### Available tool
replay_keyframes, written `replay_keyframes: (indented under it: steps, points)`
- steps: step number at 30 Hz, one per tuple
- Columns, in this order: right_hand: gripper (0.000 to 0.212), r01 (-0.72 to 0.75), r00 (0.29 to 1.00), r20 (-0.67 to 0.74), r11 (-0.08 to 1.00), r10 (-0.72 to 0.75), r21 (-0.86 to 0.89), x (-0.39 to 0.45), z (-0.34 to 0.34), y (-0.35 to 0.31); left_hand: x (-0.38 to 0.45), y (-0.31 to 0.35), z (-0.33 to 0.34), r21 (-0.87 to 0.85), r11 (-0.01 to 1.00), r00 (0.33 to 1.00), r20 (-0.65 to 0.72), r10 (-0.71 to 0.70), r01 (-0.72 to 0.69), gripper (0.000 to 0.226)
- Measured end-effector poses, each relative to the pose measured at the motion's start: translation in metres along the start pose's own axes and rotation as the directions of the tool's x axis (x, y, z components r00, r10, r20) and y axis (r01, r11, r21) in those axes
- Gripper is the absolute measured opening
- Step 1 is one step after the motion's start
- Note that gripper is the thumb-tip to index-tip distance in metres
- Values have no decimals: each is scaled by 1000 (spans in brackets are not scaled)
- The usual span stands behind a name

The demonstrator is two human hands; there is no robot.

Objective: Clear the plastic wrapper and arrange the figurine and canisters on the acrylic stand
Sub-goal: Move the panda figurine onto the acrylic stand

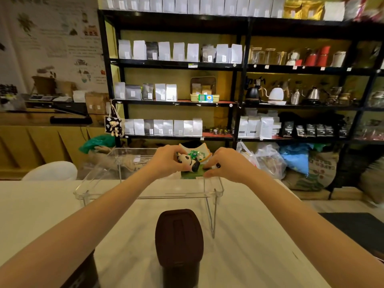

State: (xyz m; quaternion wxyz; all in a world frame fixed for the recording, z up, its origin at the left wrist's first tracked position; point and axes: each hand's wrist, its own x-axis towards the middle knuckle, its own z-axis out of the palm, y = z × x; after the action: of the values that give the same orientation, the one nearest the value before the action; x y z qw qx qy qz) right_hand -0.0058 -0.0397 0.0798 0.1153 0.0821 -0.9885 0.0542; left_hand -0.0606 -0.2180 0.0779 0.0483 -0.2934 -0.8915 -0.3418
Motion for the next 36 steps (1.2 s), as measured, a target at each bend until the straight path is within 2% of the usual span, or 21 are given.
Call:
replay_keyframes:
  steps: [5, 14, 18, 23, 28, 33, 36]
  points:
    - [35, -5, 1000, 20, 997, 6, -76, 0, 0, -2, 2, 0, 1, -2, 1000, 1000, 2, 6, -6, 44]
    - [33, -25, 999, 24, 998, 26, -52, -2, 1, -6, 2, -3, 3, 29, 1000, 1000, 23, -9, 9, 51]
    - [33, -39, 998, 39, 999, 39, 6, -6, 0, -10, -3, 1, 0, 68, 998, 997, 74, -15, 10, 58]
    - [38, -51, 999, -7, 983, 53, 175, -19, -11, -18, -16, 8, -12, 134, 991, 994, 107, 7, -21, 59]
    - [41, 5, 994, -110, 959, 27, 284, -46, -21, -30, -43, 19, -31, 240, 969, 997, 61, 41, -54, 46]
    - [48, 89, 979, -202, 952, -30, 292, -86, -8, -46, -93, 29, -27, 481, 865, 972, -97, 213, -142, 38]
    - [53, 112, 976, -211, 950, -50, 291, -110, 8, -52, -122, 26, -14, 479, 865, 967, -111, 231, -152, 41]
